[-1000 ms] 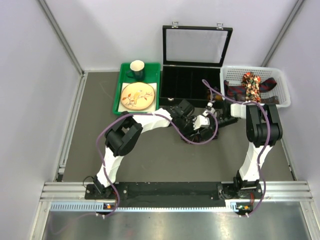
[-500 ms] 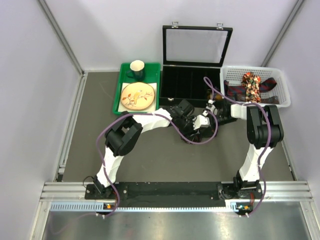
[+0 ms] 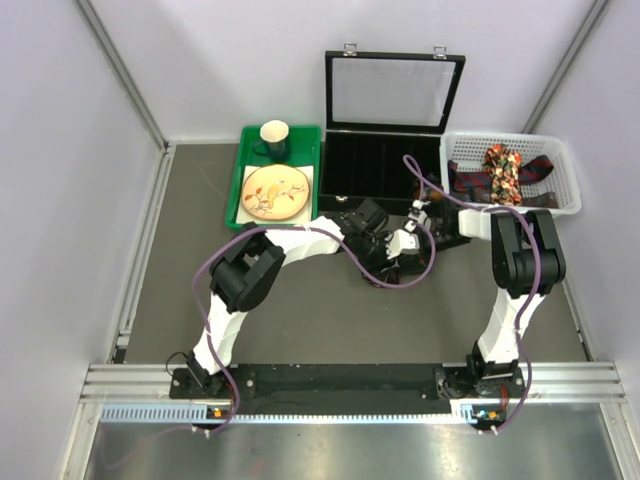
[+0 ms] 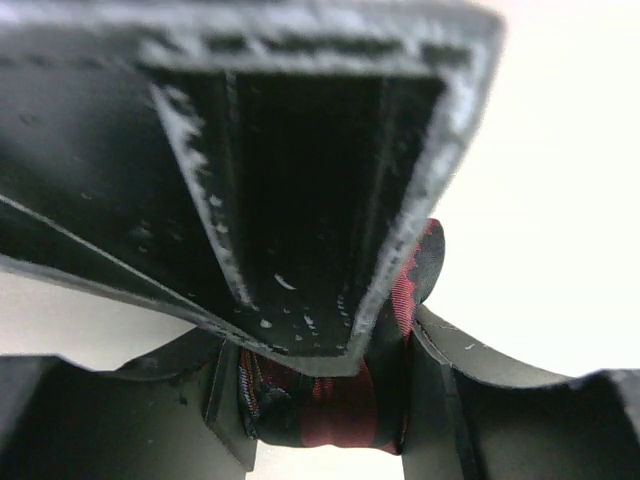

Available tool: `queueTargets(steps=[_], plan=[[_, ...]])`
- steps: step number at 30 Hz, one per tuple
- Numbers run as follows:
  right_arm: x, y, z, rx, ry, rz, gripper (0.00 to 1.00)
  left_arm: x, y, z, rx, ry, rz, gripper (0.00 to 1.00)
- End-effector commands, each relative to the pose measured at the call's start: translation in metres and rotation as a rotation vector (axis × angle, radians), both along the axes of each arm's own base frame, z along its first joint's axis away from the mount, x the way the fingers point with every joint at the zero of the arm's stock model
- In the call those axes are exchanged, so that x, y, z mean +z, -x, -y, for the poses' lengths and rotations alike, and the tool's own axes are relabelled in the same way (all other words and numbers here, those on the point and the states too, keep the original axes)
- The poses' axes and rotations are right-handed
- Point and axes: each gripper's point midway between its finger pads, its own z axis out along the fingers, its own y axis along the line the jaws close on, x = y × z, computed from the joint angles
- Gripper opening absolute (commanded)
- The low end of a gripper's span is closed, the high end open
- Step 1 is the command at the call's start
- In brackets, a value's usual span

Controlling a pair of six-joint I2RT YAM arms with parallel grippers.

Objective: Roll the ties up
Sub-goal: Pick up the tie at the center of the board.

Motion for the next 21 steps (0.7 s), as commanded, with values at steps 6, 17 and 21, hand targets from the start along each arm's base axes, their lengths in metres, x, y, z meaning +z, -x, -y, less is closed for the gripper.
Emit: queueTargets(steps=[6, 17, 21], plan=[[0.008, 0.005, -0.011, 0.022, -0.054, 0.023, 0.43, -0.079, 0.030, -0.056, 0.054, -0.275, -0.149, 0.31], [0.003, 0.003, -0.004, 0.025, -0.001, 0.050, 0.00, -0.078, 0.030, -0.056, 0.078, -0.263, -0.169, 0.50], [0.007, 0.001, -0.003, 0.021, 0.009, 0.077, 0.00, -0.063, 0.019, -0.047, 0.124, -0.201, -0.162, 0.83]])
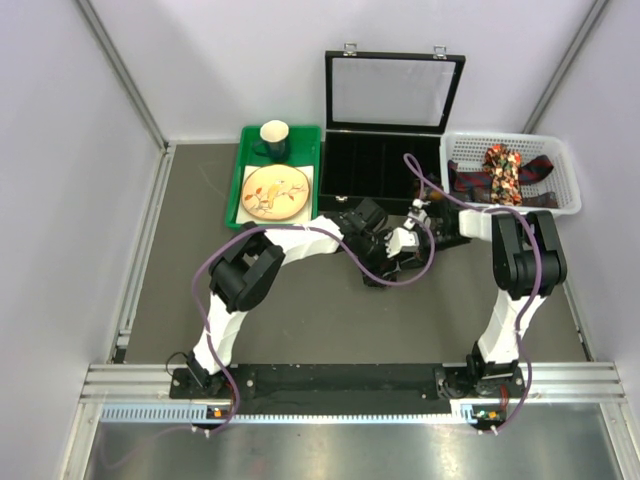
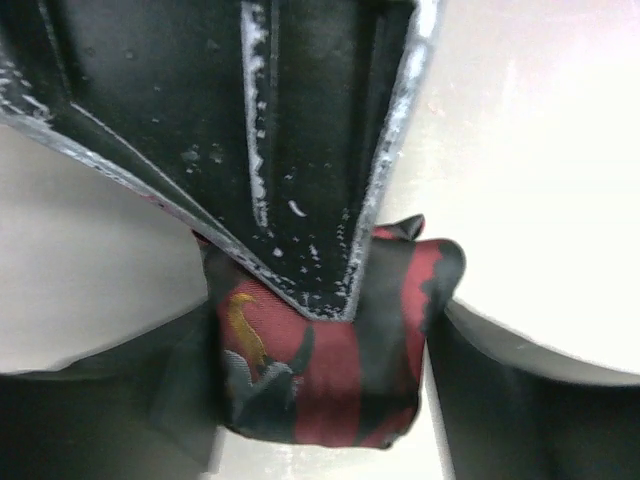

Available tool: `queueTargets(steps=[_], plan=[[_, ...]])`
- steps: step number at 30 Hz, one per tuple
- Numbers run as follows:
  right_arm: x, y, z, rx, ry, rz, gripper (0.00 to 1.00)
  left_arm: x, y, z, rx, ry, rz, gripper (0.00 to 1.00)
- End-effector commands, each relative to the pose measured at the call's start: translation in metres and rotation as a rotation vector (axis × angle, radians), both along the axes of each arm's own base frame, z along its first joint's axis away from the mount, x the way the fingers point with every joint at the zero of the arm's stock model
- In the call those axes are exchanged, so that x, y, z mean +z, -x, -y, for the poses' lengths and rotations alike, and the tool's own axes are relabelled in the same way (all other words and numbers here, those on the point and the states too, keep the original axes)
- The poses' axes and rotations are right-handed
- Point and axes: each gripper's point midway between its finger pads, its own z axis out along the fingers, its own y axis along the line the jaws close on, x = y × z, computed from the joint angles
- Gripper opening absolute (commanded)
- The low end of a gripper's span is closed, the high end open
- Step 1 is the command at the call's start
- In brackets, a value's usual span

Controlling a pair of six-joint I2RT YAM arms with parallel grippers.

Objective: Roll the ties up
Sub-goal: Pick up the tie at the center of the board.

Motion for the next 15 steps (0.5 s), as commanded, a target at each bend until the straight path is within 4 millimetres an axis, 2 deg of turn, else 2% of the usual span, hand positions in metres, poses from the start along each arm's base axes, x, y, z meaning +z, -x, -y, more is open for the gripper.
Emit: queueTargets(steps=[1, 2, 6, 7, 9, 10, 12, 13, 14, 15], plan=[[0.003, -0.001, 0.001, 0.018, 0.037, 0.079, 0.00, -0.056, 0.017, -0.045, 0.103, -0.193, -0.129, 0.93], [0.003, 0.000, 0.001, 0.018, 0.040, 0.082, 0.00, -0.051, 0.013, -0.044, 0.117, -0.178, -0.123, 0.99], [0.004, 0.000, 0.004, 0.020, 0.062, 0.103, 0.00, -0.013, 0.003, -0.033, 0.128, -0.088, -0.072, 0.99], [0.007, 0.000, 0.005, 0.020, 0.066, 0.115, 0.00, 0.004, -0.001, -0.030, 0.132, -0.055, -0.048, 0.99], [0.010, -0.001, 0.007, 0.023, 0.086, 0.135, 0.00, 0.024, -0.004, -0.027, 0.132, -0.023, -0.015, 0.99], [0.016, -0.001, 0.008, 0.024, 0.091, 0.156, 0.00, 0.041, -0.004, -0.028, 0.130, -0.008, -0.001, 0.99], [0.023, 0.000, 0.010, 0.031, 0.106, 0.181, 0.00, 0.058, -0.003, -0.033, 0.118, -0.003, 0.014, 0.99], [0.026, 0.000, 0.011, 0.032, 0.112, 0.189, 0.00, 0.072, -0.002, -0.036, 0.118, 0.012, 0.027, 0.99], [0.034, 0.000, 0.011, 0.041, 0.116, 0.220, 0.00, 0.076, 0.004, -0.043, 0.119, -0.003, 0.010, 0.99], [0.038, -0.001, 0.012, 0.040, 0.121, 0.234, 0.00, 0.091, 0.004, -0.048, 0.129, 0.017, 0.019, 0.99]])
